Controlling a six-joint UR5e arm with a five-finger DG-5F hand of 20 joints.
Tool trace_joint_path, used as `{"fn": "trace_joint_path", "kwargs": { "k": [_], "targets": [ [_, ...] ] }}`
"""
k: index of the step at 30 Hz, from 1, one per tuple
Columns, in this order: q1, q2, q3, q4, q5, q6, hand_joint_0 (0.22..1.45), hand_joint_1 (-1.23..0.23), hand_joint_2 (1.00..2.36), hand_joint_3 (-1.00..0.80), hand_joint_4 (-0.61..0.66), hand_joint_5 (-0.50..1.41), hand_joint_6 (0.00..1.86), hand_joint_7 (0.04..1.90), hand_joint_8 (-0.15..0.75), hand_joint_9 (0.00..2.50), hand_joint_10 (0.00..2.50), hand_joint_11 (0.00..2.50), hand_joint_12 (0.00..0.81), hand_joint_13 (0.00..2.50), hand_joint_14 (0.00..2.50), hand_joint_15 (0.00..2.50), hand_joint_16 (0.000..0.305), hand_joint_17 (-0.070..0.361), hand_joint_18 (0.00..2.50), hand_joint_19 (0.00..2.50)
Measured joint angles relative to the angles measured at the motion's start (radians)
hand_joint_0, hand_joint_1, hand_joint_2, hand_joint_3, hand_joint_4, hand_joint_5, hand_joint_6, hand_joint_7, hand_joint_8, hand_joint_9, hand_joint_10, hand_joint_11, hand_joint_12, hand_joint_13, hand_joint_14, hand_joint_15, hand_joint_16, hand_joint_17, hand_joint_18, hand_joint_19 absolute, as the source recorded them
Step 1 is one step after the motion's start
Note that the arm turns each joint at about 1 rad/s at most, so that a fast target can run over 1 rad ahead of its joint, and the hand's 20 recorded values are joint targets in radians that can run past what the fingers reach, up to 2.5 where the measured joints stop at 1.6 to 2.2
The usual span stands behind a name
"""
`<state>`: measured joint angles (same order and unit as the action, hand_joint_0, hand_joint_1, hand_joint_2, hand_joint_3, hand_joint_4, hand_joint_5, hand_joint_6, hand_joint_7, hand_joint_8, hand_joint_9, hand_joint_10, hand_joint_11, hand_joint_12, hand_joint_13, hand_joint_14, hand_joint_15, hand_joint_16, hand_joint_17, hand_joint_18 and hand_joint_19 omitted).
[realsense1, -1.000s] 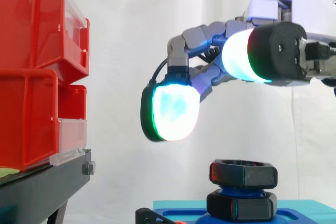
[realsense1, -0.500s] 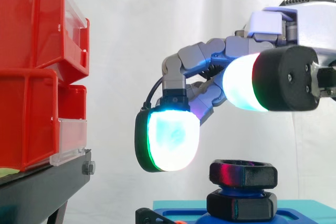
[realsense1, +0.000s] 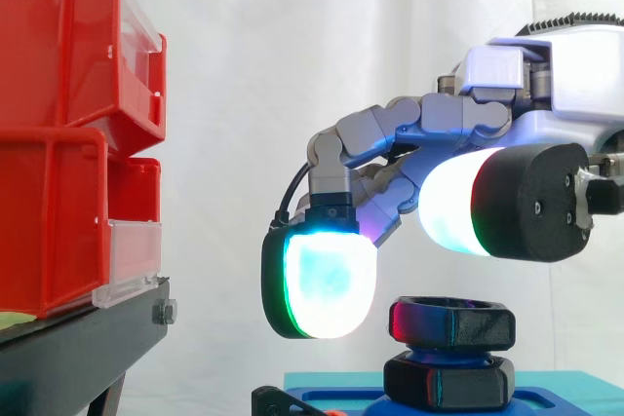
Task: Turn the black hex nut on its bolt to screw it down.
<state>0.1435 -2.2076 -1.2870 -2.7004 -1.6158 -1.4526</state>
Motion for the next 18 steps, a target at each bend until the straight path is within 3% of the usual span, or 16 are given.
{"fn": "trace_joint_path", "kwargs": {
  "k": [18],
  "targets": [
    [-0.004, 0.000, 0.000, -0.005, 0.003, -0.011, 0.49, -0.39, 1.00, -0.50, 0.17, -0.04, 0.50, 1.14, 0.312, 0.81, 0.01, 0.20, 0.407, 0.52, 0.01, 0.19, 0.057, 0.127, 0.26, 0.33]
  ]
}}
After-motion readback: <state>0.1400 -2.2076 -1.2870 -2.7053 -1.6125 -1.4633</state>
